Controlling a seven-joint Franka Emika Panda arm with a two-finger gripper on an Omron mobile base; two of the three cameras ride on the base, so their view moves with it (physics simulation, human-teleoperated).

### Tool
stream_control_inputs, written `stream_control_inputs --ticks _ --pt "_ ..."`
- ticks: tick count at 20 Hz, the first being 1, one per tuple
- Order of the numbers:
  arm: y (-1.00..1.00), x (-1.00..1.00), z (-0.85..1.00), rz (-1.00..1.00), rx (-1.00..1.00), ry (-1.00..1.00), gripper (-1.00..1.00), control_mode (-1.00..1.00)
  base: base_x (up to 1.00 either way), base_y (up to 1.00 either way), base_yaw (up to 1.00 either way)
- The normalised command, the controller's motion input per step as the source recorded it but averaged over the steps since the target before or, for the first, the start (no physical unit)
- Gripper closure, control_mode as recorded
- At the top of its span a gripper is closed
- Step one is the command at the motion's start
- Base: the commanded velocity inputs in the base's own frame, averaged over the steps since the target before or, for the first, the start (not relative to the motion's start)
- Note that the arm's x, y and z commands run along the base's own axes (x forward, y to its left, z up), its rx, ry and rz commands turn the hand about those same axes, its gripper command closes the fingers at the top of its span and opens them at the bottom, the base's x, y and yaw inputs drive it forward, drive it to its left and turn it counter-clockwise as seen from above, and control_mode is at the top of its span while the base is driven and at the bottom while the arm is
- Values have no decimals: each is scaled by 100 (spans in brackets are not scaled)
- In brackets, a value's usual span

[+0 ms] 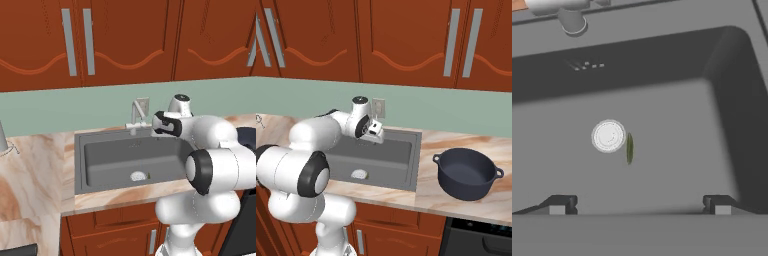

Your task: Dump the lemon wedge from the pot into the sink. Then turn on the water and wash the lemon wedge. Then turn off the water and put the lemon wedge back in the pot.

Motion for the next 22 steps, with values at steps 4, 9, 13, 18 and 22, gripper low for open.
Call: stream_control_inputs --ticks 4,9,13,18,22 --pt "1 0 -23 -2 -6 -1 -100 -100 0 0 0" --pt "3 0 -16 0 -1 -2 -100 -100 0 0 0" --pt "7 0 -28 0 0 0 -100 -100 0 0 0" --pt "9 0 -36 0 0 0 -100 -100 0 0 0" --pt "5 0 -41 0 0 0 -100 -100 0 0 0"
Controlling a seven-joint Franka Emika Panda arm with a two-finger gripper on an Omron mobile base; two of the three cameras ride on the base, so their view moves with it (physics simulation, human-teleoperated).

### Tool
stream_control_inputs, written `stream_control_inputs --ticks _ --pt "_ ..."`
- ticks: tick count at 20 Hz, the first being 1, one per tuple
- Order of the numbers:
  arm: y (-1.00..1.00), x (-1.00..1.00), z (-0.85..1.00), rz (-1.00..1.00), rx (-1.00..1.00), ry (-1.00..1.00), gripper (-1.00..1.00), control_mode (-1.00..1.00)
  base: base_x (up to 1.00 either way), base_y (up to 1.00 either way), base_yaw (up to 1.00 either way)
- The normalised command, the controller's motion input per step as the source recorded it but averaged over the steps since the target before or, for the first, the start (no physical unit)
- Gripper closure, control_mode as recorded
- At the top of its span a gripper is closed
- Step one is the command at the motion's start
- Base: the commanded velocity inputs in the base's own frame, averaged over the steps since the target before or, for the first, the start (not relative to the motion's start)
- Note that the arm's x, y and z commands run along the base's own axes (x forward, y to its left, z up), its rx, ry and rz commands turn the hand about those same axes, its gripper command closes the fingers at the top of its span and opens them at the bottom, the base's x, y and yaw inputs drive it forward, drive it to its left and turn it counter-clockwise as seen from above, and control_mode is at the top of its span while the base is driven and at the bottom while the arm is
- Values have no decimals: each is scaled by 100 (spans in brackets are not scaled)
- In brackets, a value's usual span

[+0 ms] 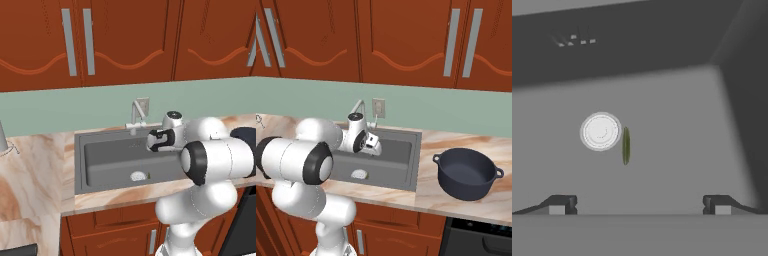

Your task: Dump the lemon wedge from the pot into the sink. Then turn on the water and wash the lemon wedge. Then turn off the water and put the lemon wedge back in the pot.

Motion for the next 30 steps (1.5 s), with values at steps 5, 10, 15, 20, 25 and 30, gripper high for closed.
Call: stream_control_inputs --ticks 5,10,15,20,25,30 --pt "5 0 -43 0 0 0 -100 -100 0 0 0" --pt "4 0 -46 0 0 0 -100 -100 0 0 0" --pt "3 0 -44 0 0 0 -100 -100 0 0 0" --pt "1 0 -37 0 0 0 -100 -100 0 0 0" --pt "8 0 -33 0 0 0 -100 -100 0 0 0" --pt "12 0 -32 0 0 0 -100 -100 0 0 0"
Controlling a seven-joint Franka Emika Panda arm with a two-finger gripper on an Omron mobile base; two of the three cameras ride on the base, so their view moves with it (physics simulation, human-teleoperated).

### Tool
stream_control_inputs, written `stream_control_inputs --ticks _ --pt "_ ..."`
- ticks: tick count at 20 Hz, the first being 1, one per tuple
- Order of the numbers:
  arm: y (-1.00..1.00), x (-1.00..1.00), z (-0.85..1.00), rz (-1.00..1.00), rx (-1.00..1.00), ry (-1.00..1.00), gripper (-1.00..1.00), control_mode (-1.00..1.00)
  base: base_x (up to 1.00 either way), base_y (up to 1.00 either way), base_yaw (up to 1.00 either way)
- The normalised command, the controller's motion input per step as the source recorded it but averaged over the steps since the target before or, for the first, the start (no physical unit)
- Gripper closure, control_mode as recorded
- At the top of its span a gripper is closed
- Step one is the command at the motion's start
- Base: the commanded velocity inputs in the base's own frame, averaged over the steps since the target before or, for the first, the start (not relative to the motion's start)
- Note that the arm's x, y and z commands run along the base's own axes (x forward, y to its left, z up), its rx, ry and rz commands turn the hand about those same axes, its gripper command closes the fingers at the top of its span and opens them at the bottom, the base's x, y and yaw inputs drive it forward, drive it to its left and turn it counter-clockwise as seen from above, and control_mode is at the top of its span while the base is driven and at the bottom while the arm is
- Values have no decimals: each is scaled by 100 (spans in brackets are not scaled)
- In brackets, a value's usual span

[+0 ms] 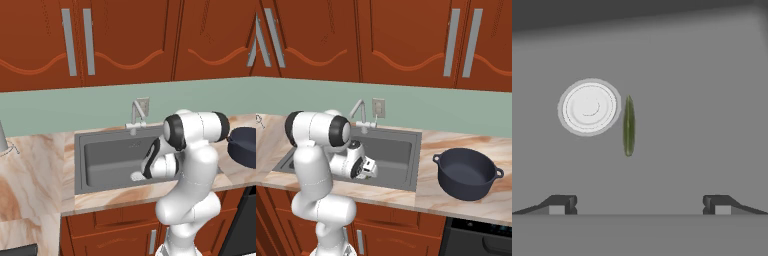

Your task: Dump the lemon wedge from the pot into the sink. Then turn on the water and wash the lemon wedge. Then turn off the water and put the lemon wedge back in the pot.

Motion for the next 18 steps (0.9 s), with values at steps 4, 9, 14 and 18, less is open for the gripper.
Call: stream_control_inputs --ticks 4,9,14,18 --pt "4 7 -17 0 0 0 -100 -100 0 0 0" --pt "0 29 -2 0 0 0 -100 -100 0 0 0" --pt "0 33 0 0 0 0 -100 -100 0 0 0" --pt "0 13 -9 0 0 0 -100 -100 0 0 0"
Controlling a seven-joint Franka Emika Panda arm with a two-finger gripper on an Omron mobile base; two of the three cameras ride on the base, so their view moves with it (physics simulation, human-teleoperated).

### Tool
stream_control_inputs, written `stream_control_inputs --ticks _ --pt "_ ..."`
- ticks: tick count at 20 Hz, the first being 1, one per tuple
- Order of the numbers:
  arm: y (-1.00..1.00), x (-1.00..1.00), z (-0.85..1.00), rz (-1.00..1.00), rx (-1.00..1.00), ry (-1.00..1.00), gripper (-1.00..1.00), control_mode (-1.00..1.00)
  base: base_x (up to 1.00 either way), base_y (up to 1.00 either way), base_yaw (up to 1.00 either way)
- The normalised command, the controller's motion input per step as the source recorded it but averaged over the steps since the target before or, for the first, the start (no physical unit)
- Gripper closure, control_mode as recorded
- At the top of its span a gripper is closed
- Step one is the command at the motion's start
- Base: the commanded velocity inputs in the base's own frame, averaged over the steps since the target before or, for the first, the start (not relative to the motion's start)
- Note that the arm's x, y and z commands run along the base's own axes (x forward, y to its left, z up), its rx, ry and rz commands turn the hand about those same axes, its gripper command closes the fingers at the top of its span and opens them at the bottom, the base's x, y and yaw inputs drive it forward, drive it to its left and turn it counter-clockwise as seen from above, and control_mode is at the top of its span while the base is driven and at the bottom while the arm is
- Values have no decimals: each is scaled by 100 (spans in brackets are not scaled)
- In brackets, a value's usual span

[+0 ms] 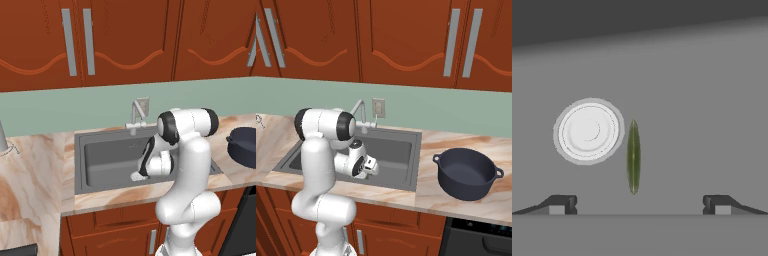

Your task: Dump the lemon wedge from the pot into the sink. Then turn on the water and wash the lemon wedge. Then turn off the water and put the lemon wedge back in the pot.

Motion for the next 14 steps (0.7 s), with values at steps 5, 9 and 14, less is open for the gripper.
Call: stream_control_inputs --ticks 5,9,14 --pt "0 5 -17 0 0 0 -100 -100 0 0 0" --pt "1 2 -21 0 0 0 -100 -100 0 0 0" --pt "1 7 -22 0 0 0 -100 -100 0 0 0"
